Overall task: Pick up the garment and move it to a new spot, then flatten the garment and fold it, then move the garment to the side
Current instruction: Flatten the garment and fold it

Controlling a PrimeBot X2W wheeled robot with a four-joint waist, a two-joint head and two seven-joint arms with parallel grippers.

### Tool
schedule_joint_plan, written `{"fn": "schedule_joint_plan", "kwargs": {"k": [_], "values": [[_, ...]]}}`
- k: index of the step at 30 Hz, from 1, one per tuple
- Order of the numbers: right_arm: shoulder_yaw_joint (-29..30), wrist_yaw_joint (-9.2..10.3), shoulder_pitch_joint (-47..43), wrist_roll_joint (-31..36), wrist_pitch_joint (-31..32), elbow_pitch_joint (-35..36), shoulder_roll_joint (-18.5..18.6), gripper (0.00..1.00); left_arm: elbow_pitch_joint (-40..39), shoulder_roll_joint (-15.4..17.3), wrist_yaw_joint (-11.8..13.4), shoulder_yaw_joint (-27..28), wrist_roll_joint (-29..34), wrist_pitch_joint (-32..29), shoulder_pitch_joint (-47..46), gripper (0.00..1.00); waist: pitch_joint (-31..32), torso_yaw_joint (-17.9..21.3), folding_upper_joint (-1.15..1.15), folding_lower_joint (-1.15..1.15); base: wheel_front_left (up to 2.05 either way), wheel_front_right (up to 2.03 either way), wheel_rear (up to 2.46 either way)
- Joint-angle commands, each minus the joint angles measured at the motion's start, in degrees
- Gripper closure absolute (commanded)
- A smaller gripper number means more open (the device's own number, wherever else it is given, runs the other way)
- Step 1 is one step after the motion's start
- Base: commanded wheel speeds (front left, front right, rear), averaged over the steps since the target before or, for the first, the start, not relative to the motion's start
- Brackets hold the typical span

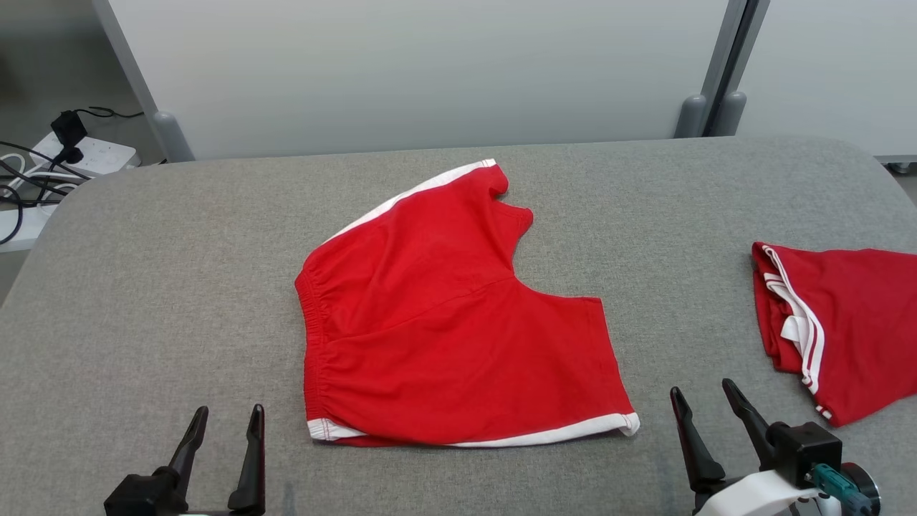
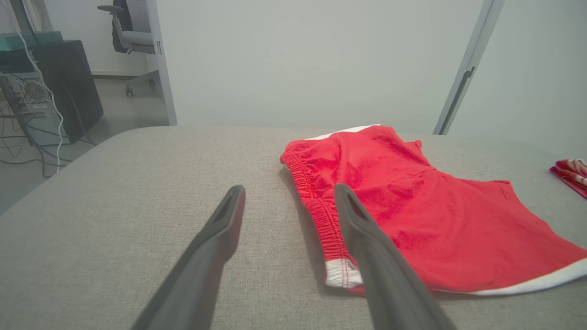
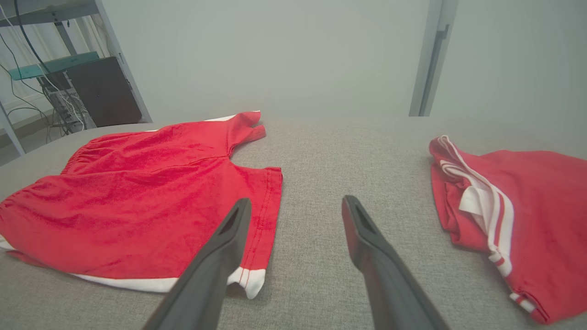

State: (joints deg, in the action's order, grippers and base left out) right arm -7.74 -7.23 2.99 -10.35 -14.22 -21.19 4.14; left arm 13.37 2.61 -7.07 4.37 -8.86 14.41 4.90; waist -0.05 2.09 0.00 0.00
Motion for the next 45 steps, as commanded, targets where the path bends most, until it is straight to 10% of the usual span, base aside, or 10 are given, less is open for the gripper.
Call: {"fn": "schedule_joint_plan", "kwargs": {"k": [1,45], "values": [[-1.21,-0.25,1.39,0.24,-0.77,1.12,0.46,0.0,-1.29,0.28,0.0,1.49,-0.4,0.59,-1.08,0.0,0.0,0.02,0.0,0.0,0.0,0.0,0.0],[-7.26,-0.25,6.64,-7.22,-0.78,-14.75,0.21,0.0,-0.01,0.27,-0.34,-1.35,-0.91,0.59,-3.07,0.0,-2.8,-4.53,0.0,0.0,0.0,0.0,0.0]]}}
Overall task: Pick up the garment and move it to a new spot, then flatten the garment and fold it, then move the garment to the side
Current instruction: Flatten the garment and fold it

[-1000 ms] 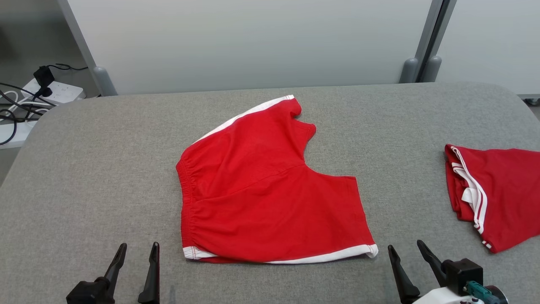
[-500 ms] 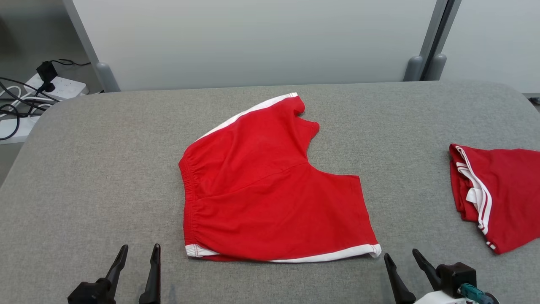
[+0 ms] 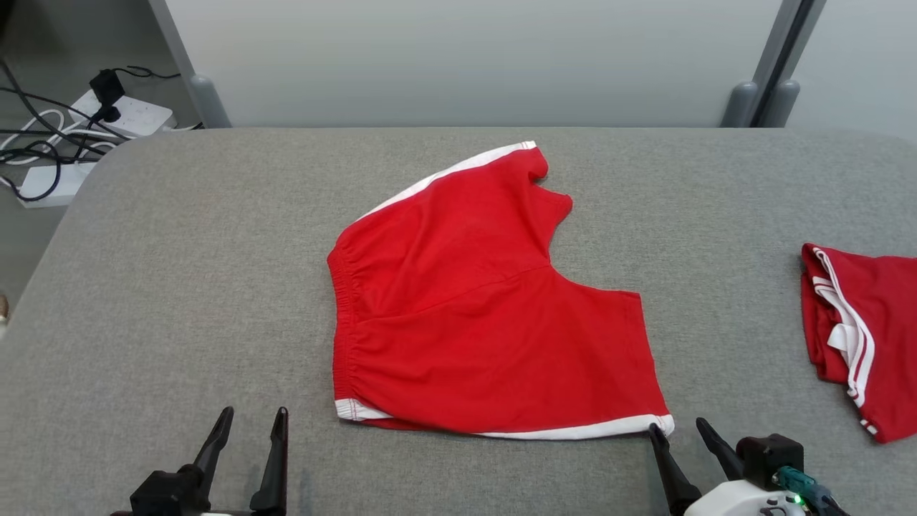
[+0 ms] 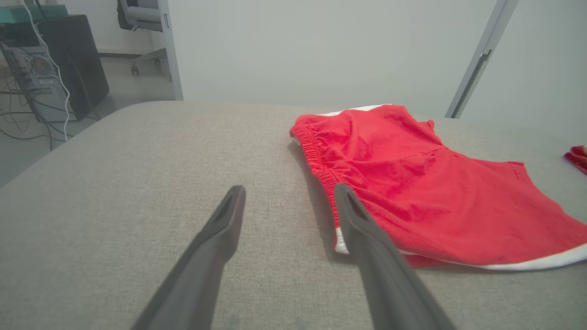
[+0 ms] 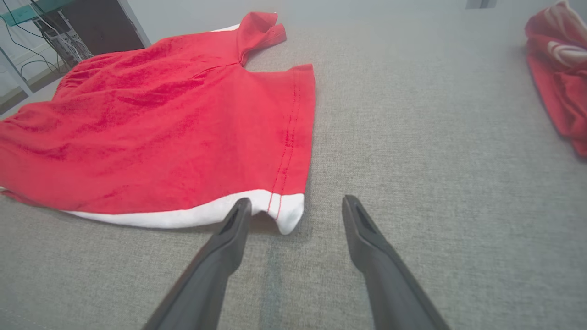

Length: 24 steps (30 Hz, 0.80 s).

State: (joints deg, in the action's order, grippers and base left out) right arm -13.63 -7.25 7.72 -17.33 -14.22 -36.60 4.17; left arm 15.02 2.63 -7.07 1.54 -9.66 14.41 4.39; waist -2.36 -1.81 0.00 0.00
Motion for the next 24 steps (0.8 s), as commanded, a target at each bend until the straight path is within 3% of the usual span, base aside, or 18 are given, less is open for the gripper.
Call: {"fn": "schedule_joint_plan", "kwargs": {"k": [1,10,11,12,13,15,16,24], "values": [[-1.31,-0.24,2.15,-0.48,-0.78,0.38,0.12,0.0,-1.81,0.25,-0.35,1.33,-0.11,0.59,-2.67,0.0,-0.78,-1.04,0.0,0.0,0.0,0.0,0.0],[-0.73,-0.24,3.86,-1.13,-0.78,-2.25,-0.4,0.0,-2.15,0.25,-0.4,0.31,-0.43,0.59,-3.24,0.0,-2.34,-3.47,0.0,0.0,0.0,0.0,0.0],[-0.8,-0.24,3.94,-1.19,-0.78,-2.46,-0.43,0.08,-2.17,0.25,-0.4,-0.03,-0.54,0.59,-3.32,0.0,-2.44,-3.58,0.0,0.0,0.0,0.0,0.0],[-0.84,-0.24,4.02,-1.26,-0.78,-2.55,-0.46,0.27,-2.16,0.25,-0.4,-0.54,-0.71,0.59,-3.38,0.0,-2.5,-3.66,0.0,0.0,0.0,0.0,0.0],[-0.87,-0.24,4.11,-1.32,-0.78,-2.57,-0.47,0.56,-2.1,0.25,-0.4,-1.29,-1.2,0.59,-3.45,0.0,-2.68,-3.7,0.0,0.0,0.0,0.0,0.0],[-1.0,-0.24,4.28,-1.42,-0.78,-2.72,-0.49,0.92,-1.85,0.25,-0.41,-3.32,-2.55,0.59,-3.79,0.0,-2.97,-3.73,0.0,0.0,0.0,0.0,0.0],[-1.09,-0.24,4.37,-1.45,-0.78,-2.73,-0.5,1.0,-1.75,0.25,-0.41,-4.44,-3.22,0.59,-4.05,0.0,-3.13,-3.73,0.0,0.0,0.0,0.0,0.0],[-2.15,-0.24,4.98,-1.71,-0.78,-2.22,-0.23,1.0,2.65,1.63,-0.41,-12.64,-10.1,0.59,-6.54,0.0,-4.08,-2.32,0.0,0.0,0.0,0.0,0.0]]}}
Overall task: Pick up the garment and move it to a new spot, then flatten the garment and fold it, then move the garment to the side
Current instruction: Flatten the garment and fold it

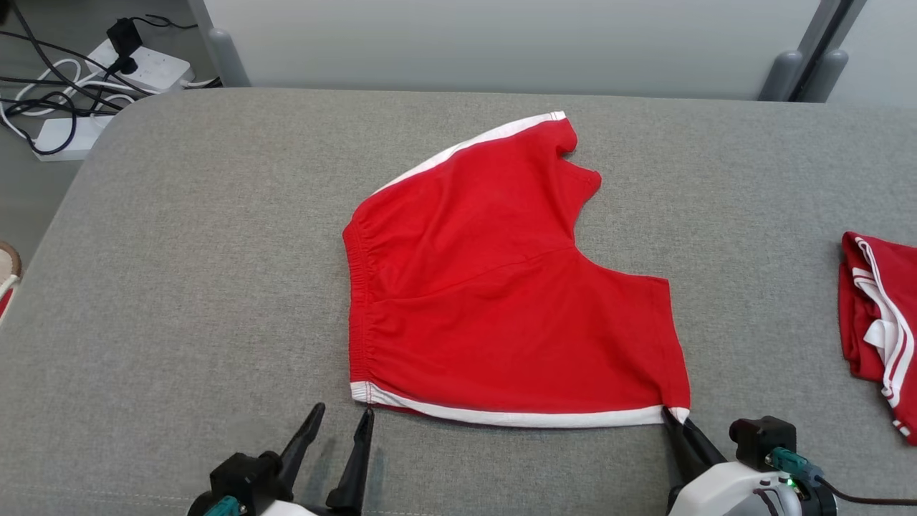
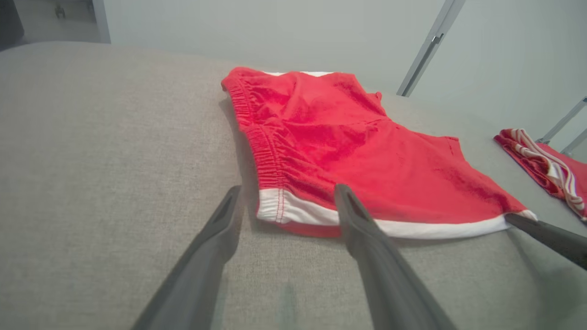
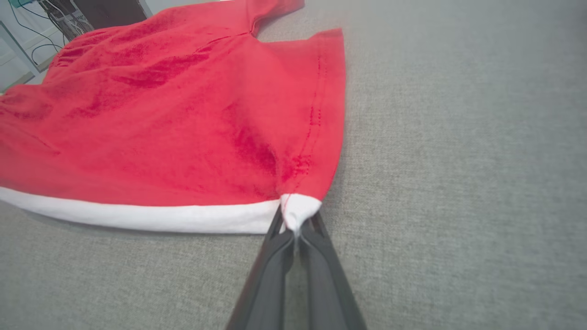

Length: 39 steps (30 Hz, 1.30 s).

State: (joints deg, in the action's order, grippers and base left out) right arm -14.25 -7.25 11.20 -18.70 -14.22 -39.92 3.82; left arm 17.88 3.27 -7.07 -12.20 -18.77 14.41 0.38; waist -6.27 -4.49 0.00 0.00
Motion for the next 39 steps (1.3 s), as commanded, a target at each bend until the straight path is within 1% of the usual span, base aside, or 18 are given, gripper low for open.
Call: {"fn": "schedule_joint_plan", "kwargs": {"k": [1,7,14,23,24,25,26,27,32,39], "values": [[-1.59,-0.24,1.59,-0.37,-0.78,1.29,0.13,1.0,0.68,1.35,-0.41,0.23,-1.71,0.59,-3.06,0.0,-0.34,0.62,0.0,0.0,0.0,0.0,0.0],[-2.08,-0.24,2.29,-0.26,-0.78,2.43,-0.06,1.0,5.35,2.56,-0.41,-2.37,-5.29,0.59,-5.64,0.0,-1.22,1.81,0.0,0.0,0.0,0.0,0.0],[-3.5,-0.24,3.3,-0.44,-0.78,3.63,-0.29,1.0,10.35,3.58,-0.41,-2.51,-8.9,0.59,-8.76,0.0,-2.72,3.36,0.0,0.0,0.0,0.0,0.0],[-5.05,-0.24,4.4,-0.67,-0.78,5.09,-0.51,1.0,13.17,4.68,-0.41,-4.32,-12.5,0.59,-12.18,0.0,-4.68,4.77,0.0,0.0,0.0,0.0,0.0],[-5.2,-0.24,4.51,-0.7,-0.78,5.16,-0.52,1.0,13.19,4.77,-0.41,-4.54,-12.88,0.59,-12.4,0.1,-4.82,4.87,0.0,0.0,0.0,0.0,0.0],[-5.32,-0.24,4.61,-0.75,-0.78,5.21,-0.53,1.0,13.17,4.88,-0.41,-4.87,-13.25,0.59,-12.58,0.46,-4.97,4.97,0.0,0.0,0.0,0.0,0.0],[-5.41,-0.24,4.73,-0.8,-0.78,5.23,-0.53,1.0,13.11,5.02,-0.41,-5.19,-13.61,0.59,-12.74,0.68,-5.08,5.07,0.0,0.0,0.0,0.0,0.0],[-5.48,-0.24,4.82,-0.85,-0.78,5.24,-0.54,1.0,12.83,5.16,-0.42,-5.38,-13.89,0.59,-12.88,1.0,-5.14,5.15,0.0,0.0,0.0,0.0,0.0],[-5.17,-0.24,4.97,-1.06,-0.78,5.05,-0.44,1.0,11.33,5.88,-0.42,-6.58,-15.16,0.59,-12.23,1.0,-4.58,5.36,0.0,0.0,0.0,0.0,0.0],[-4.43,-0.24,3.34,-1.38,-0.78,5.5,0.13,1.0,9.34,6.97,-0.42,-6.25,-15.19,0.59,-9.14,1.0,-1.42,5.48,0.0,0.0,0.0,0.0,0.0]]}}
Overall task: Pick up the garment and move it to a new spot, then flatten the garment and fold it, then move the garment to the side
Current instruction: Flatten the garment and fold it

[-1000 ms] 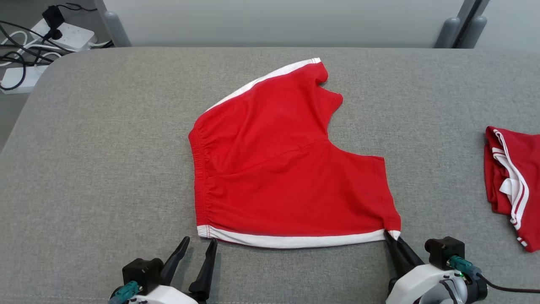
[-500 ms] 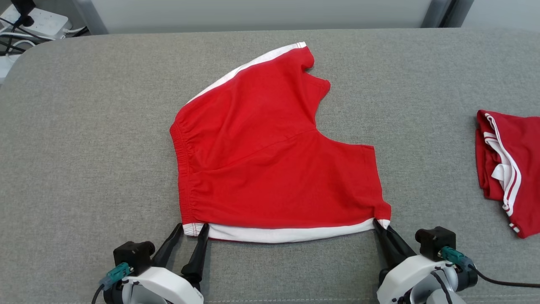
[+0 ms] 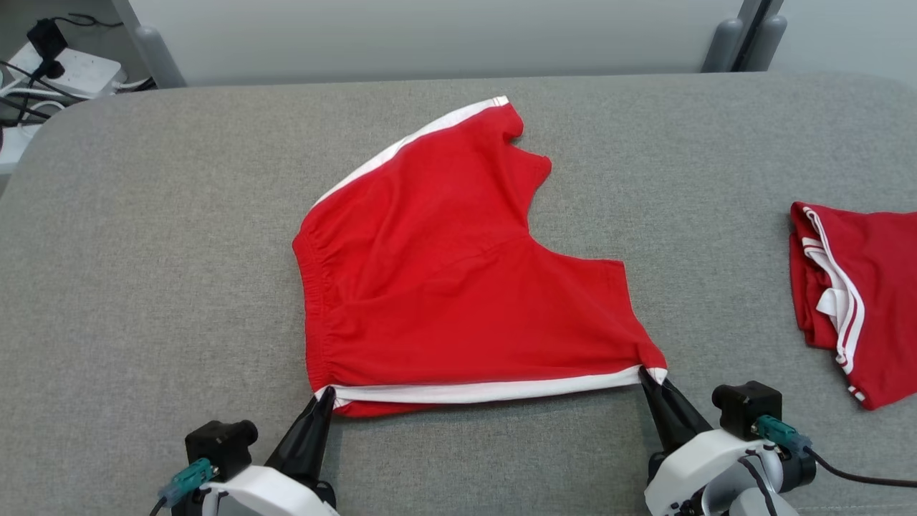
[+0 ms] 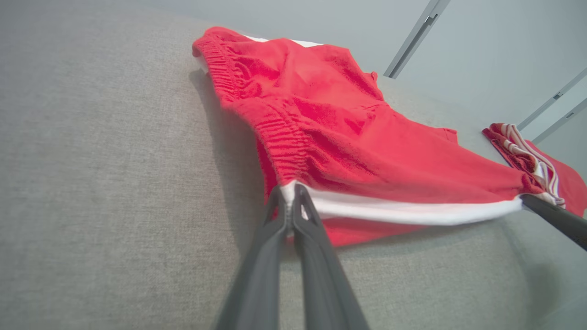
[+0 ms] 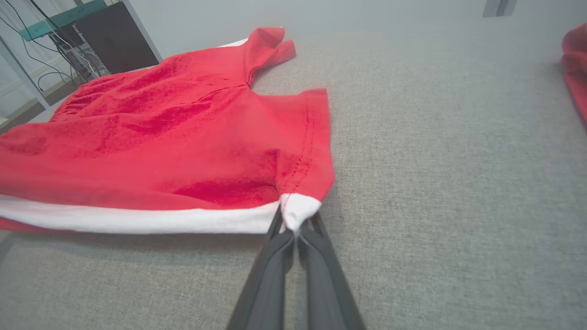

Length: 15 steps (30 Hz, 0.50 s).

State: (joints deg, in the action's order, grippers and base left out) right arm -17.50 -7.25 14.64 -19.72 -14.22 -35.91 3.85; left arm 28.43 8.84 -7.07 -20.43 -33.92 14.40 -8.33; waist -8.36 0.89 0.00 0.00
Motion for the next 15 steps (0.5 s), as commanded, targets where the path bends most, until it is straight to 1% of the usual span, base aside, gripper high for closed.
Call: {"fn": "schedule_joint_plan", "kwargs": {"k": [1,3,15], "values": [[-1.25,-0.24,-0.45,-0.44,-0.78,1.76,0.16,1.0,-1.49,1.51,-0.42,2.38,0.16,0.6,0.03,1.0,1.24,0.21,0.0,0.0,0.0,0.0,0.0],[-1.74,-0.24,-1.76,-0.57,-0.78,2.89,0.35,1.0,-2.65,1.5,-0.42,3.91,1.15,0.6,1.54,1.0,2.97,0.65,0.0,0.0,0.0,0.0,0.0],[-5.78,-0.24,-7.07,-1.66,-0.78,7.02,2.41,1.0,-4.83,0.95,-0.42,6.11,3.35,0.6,7.13,1.0,7.79,2.03,0.0,0.0,0.0,0.0,0.0]]}}
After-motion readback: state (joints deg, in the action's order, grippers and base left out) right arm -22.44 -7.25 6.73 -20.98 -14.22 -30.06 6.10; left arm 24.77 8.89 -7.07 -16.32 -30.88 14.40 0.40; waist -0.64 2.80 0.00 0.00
